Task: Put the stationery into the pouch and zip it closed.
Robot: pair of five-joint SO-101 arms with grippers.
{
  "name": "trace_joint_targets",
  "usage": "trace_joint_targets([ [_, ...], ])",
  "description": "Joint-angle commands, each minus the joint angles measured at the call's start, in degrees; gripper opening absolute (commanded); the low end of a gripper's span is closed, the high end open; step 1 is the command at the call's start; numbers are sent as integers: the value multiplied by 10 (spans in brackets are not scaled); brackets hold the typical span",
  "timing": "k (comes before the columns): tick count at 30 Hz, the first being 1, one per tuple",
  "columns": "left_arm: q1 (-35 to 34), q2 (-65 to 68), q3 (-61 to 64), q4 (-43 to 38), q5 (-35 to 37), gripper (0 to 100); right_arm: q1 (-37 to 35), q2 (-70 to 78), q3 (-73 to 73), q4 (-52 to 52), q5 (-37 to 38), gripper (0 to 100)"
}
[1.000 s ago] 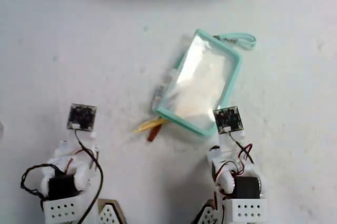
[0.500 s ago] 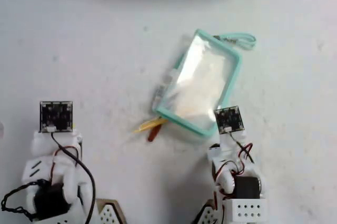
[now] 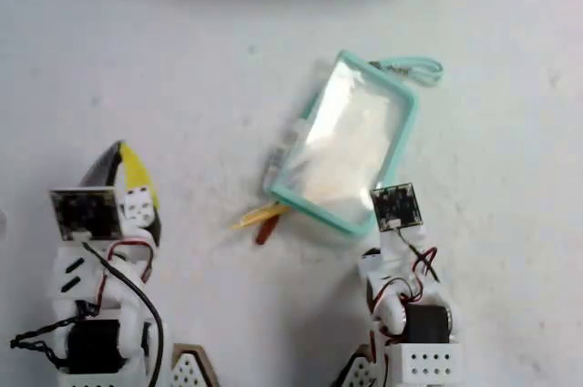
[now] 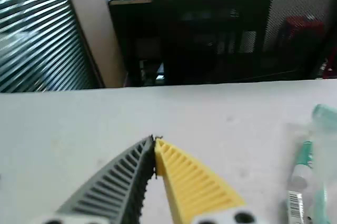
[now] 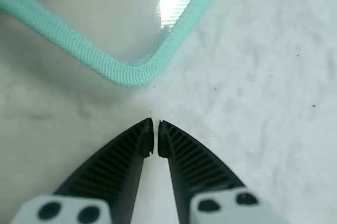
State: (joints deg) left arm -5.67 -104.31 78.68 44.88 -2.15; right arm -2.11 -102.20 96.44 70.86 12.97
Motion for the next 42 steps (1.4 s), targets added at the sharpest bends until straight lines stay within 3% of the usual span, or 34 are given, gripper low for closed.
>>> trace_joint_targets([
  [1,74,-2,-27,-12,-52,24,2,-4,4,-2,-4,18],
  [6,145,-1,-4,-4,-117,27,1,-4,4,-2,-3,18],
  [13,229,-1,93,1,-270,24,1,-4,4,-7,-1,18],
  [20,274,-1,137,-30,-265,24,4,-4,4,-113,-1,18],
  [24,273,-1,171,-72,-258,24,5,-4,4,-196,-1,18],
  [28,249,-2,162,-76,-255,24,19,-4,4,-208,6,18],
  [34,227,-2,151,-75,-254,24,74,-4,4,-209,263,18],
  [39,226,-2,151,-72,-259,24,55,-4,4,-209,217,17],
  [42,226,-2,151,-72,-259,24,51,-4,4,-209,230,17],
])
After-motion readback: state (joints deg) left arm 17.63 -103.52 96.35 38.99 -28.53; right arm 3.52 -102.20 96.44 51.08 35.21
